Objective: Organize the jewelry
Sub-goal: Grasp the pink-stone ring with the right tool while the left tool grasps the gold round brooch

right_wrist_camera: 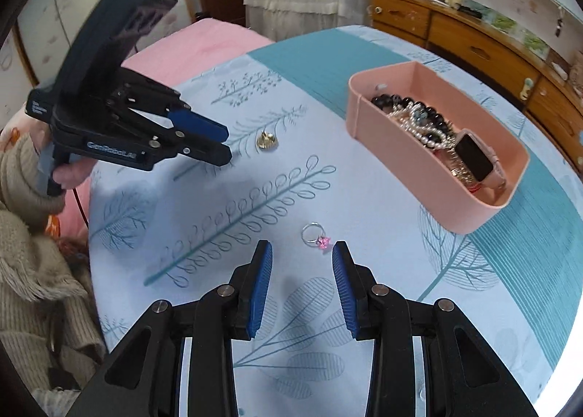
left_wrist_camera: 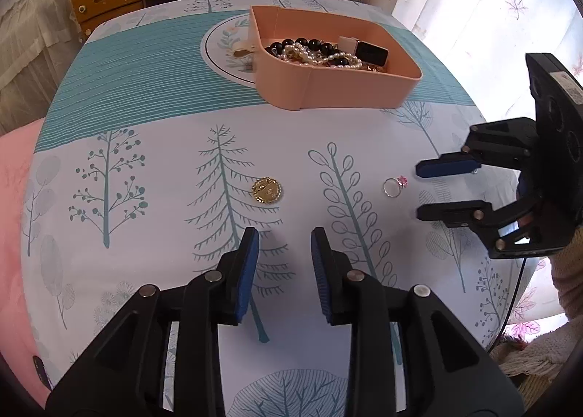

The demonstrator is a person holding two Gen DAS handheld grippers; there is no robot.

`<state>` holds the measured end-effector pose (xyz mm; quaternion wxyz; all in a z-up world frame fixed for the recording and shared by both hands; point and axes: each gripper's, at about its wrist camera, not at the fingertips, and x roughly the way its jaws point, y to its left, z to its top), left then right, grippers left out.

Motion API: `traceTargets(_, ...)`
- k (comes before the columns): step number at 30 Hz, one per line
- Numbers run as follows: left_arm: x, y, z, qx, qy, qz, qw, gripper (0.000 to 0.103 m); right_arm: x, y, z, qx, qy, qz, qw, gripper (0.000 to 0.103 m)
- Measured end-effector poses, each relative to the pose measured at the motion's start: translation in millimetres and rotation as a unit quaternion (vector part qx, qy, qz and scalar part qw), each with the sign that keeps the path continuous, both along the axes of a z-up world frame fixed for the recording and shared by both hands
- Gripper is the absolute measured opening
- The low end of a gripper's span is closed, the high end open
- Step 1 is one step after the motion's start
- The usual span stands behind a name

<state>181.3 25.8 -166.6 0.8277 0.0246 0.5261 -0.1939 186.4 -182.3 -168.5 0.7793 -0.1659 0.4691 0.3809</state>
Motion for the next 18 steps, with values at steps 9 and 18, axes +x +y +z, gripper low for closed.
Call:
traceTargets(9,7,0,-4,0.006,0.007,0.003,1.0000,0.026,18,1,-18,-0.016,-0.021,0.032,0.999,0.023)
traceTargets(18,22,4,-11,-0.012,0.024,0.020,0.9994,0.026,12,8,-17,-0.005,-0.033,0.030,0.999,0.010)
